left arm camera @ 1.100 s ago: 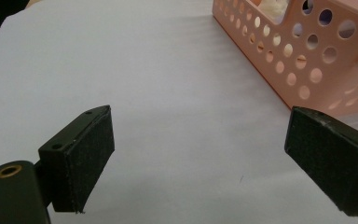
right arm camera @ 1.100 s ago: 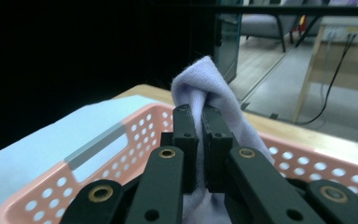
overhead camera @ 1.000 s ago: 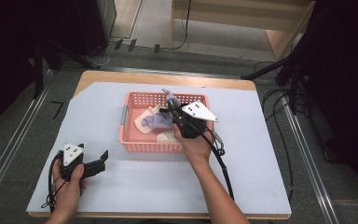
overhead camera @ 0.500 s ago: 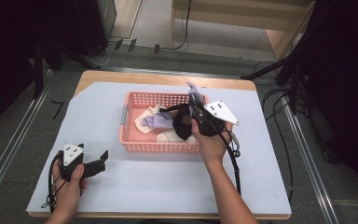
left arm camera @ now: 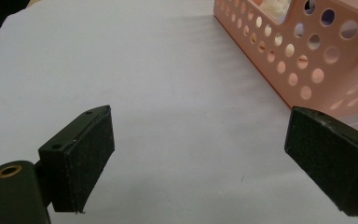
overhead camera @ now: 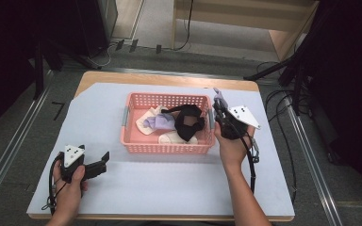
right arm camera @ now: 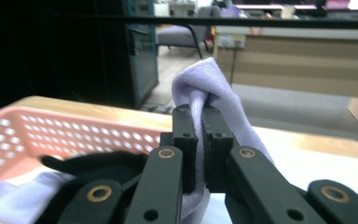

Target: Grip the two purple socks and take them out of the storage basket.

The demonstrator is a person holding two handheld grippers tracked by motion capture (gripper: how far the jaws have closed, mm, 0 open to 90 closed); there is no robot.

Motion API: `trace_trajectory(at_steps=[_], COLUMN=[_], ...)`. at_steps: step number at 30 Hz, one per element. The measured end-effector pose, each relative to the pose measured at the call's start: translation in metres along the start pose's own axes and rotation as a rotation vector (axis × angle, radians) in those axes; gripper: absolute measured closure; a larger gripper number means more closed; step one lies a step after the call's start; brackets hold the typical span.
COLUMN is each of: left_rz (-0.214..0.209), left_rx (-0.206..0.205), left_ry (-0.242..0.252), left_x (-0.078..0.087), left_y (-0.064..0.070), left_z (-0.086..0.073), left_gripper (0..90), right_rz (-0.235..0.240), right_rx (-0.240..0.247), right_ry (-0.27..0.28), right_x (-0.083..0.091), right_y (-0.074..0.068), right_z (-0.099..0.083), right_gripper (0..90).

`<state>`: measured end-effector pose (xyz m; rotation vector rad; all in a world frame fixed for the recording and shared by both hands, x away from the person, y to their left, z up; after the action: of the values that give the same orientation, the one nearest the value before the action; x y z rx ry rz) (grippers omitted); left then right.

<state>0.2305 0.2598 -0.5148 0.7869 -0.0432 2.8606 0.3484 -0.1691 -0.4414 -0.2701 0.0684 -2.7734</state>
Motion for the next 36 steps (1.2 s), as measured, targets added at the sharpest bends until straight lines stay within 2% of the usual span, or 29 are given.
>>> trace_trajectory(at_steps=[2, 3, 4, 8, 9, 12, 13, 14, 16, 17, 19, 21, 24, 25, 29, 31, 32, 35, 36], left_rz=[0.002, 0.003, 0.003, 0.009, 0.009, 0.009, 0.009, 0.007, 0.005, 0.005, 0.007, 0.004, 0.001, 0.001, 0.001, 0.000, 0.000, -0.001, -0.002], left_rx=[-0.001, -0.002, -0.002, 0.000, -0.001, -0.001, -0.001, -0.001, 0.000, 0.000, -0.001, 0.000, -0.002, -0.002, 0.000, -0.001, -0.001, -0.002, -0.002], left_ry=[-0.001, 0.000, 0.000, -0.004, -0.004, -0.005, -0.005, -0.008, -0.009, -0.010, -0.005, -0.002, 0.000, 0.000, -0.002, -0.002, -0.002, -0.001, -0.001], left_x=[0.000, 0.000, 0.000, -0.001, -0.001, -0.001, -0.001, -0.001, -0.001, -0.001, -0.001, 0.000, 0.000, 0.000, 0.000, 0.000, 0.000, 0.000, 0.000], left_y=[0.000, 0.000, 0.000, 0.000, 0.000, -0.001, -0.001, -0.001, -0.001, -0.001, -0.001, 0.000, 0.000, 0.000, 0.000, 0.000, 0.000, 0.000, 0.000], left_z=[0.000, 0.000, 0.000, 0.000, 0.000, 0.000, 0.000, 0.000, 0.000, 0.000, 0.000, 0.000, 0.000, 0.000, 0.000, 0.000, 0.000, 0.000, 0.000], left_gripper=[8.8, 8.8, 8.8, 8.8, 8.8, 8.9, 8.8, 8.8, 8.8, 8.8, 8.8, 8.8, 8.8, 8.9, 8.9, 8.9, 8.9, 8.9, 8.9], right_rz=[-0.012, -0.041, -0.041, -0.098, -0.113, -0.149, -0.149, -0.122, -0.085, -0.085, -0.016, 0.019, 0.082, 0.082, 0.138, 0.183, 0.183, 0.226, 0.226], right_rx=[-0.002, -0.009, -0.009, -0.025, -0.029, -0.036, -0.036, -0.057, -0.073, -0.073, -0.062, -0.041, -0.052, -0.052, -0.045, -0.026, -0.026, 0.000, 0.000], right_ry=[-0.006, -0.040, -0.040, -0.081, -0.089, -0.108, -0.108, -0.102, -0.097, -0.097, -0.103, -0.116, -0.126, -0.126, -0.155, -0.168, -0.168, -0.208, -0.208], right_x=[0.000, 0.001, 0.001, 0.002, 0.002, 0.003, 0.003, 0.003, 0.003, 0.003, -0.001, -0.005, -0.011, -0.011, -0.018, -0.024, -0.024, -0.031, -0.031], right_y=[0.004, 0.011, 0.011, 0.024, 0.025, 0.028, 0.028, 0.027, 0.020, 0.020, 0.005, -0.008, -0.026, -0.026, -0.048, -0.065, -0.065, -0.088, -0.088], right_z=[-0.002, -0.007, -0.007, -0.015, -0.016, -0.017, -0.017, -0.016, -0.014, -0.014, -0.012, -0.011, -0.010, -0.010, -0.008, -0.007, -0.007, -0.009, -0.009], right_gripper=[86.3, 86.3, 86.3, 84.8, 81.2, 60.9, 60.9, 54.6, 53.3, 53.3, 52.7, 52.7, 52.9, 52.9, 54.2, 54.4, 54.4, 54.4, 54.4])
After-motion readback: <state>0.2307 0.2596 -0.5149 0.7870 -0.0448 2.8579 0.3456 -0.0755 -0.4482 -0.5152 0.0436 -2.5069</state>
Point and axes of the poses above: each handheld gripper's, and its own axes: x roughly backward along the jaws, z roughly out of its top, y roughly to its right, the point moved 2 cm from there along -x, roughly forward along the jaws, and after that the axes turned 2 degrees about z, right-handed, at the moved point
